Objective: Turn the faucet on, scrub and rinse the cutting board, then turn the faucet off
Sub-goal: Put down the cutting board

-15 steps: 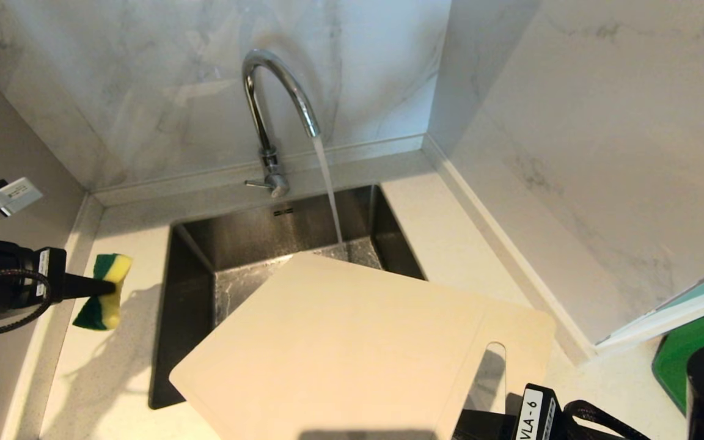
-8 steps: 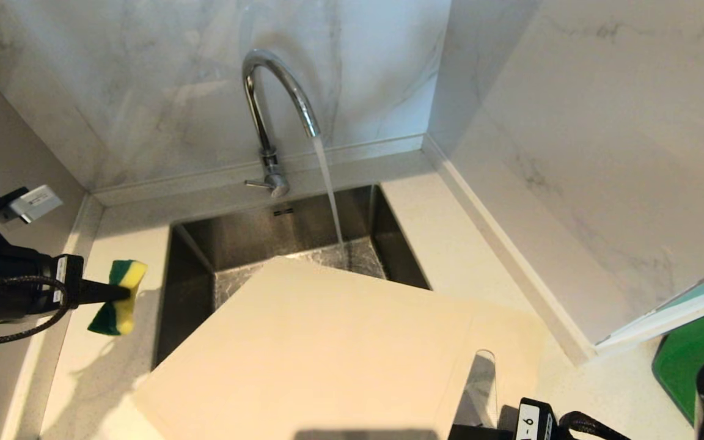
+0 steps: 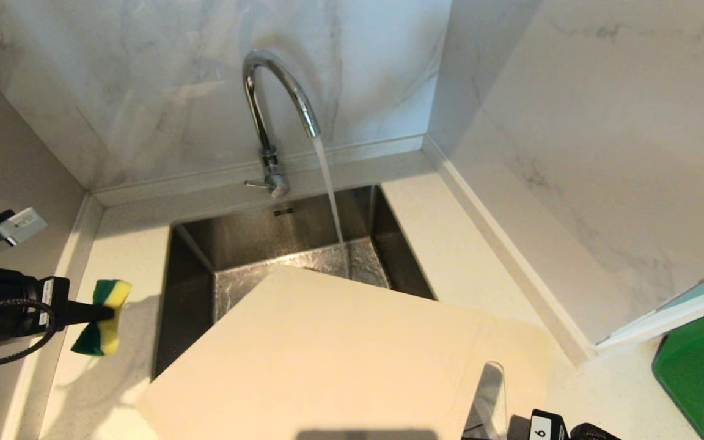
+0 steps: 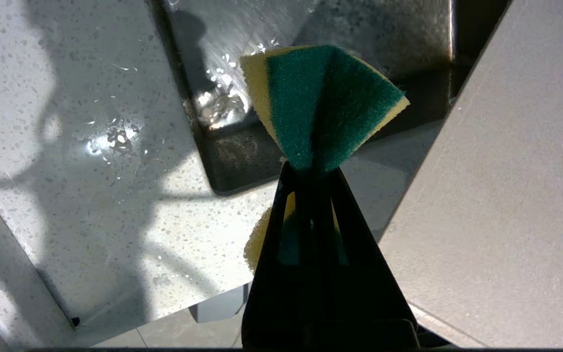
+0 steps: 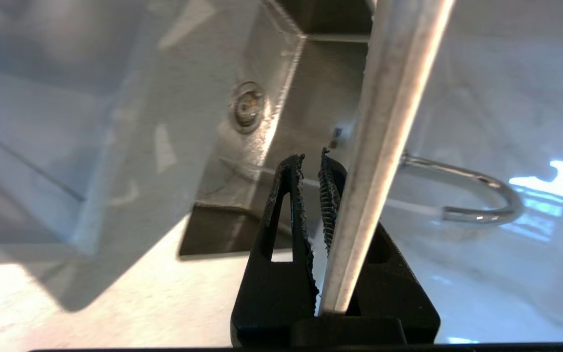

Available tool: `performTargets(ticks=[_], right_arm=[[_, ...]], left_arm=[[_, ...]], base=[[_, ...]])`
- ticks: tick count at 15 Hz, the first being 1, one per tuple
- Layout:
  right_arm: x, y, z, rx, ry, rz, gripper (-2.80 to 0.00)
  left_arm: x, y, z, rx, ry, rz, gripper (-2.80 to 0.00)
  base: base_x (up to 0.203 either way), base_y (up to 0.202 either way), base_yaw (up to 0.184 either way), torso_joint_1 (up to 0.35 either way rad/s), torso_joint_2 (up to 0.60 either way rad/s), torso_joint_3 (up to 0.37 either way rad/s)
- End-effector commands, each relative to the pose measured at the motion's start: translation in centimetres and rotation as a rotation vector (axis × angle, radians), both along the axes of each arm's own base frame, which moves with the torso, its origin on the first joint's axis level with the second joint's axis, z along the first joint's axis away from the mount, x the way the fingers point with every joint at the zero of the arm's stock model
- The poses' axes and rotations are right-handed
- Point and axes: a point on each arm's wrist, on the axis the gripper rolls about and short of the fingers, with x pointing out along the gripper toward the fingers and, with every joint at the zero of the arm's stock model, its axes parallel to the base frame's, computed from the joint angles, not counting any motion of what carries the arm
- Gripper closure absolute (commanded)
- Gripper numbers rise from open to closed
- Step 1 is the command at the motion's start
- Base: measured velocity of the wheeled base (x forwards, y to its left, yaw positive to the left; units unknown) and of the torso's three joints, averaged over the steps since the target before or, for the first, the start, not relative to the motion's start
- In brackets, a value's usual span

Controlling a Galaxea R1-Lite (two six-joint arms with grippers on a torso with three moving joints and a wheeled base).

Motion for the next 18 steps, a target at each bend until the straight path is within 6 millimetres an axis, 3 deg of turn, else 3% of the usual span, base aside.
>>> performTargets(ticks=[1, 10, 18], right_arm=[[-0.9, -1.0, 0.0, -0.019, 0.005, 0.015, 0.0], [-3.2, -4.3, 0.4, -0.019, -0.013, -0.059, 0.0], [-2.9, -4.8, 0.5, -0.064, -0.086, -0.255, 0.0]], left_arm=[[-0.2, 0.2, -0.4, -0.001, 0.008, 0.007, 0.0], [-0.2, 0.0, -0.5, -0.005, 0.013, -0.001, 0.0], [-0.2, 0.0, -0.9, -0.005, 0.025, -0.004, 0.0]], base=[[0.0, 0.0, 0.0, 0.0, 0.0, 0.0], [0.0, 0.0, 0.0, 0.0, 0.0, 0.0], [0.0, 0.0, 0.0, 0.0, 0.0, 0.0]])
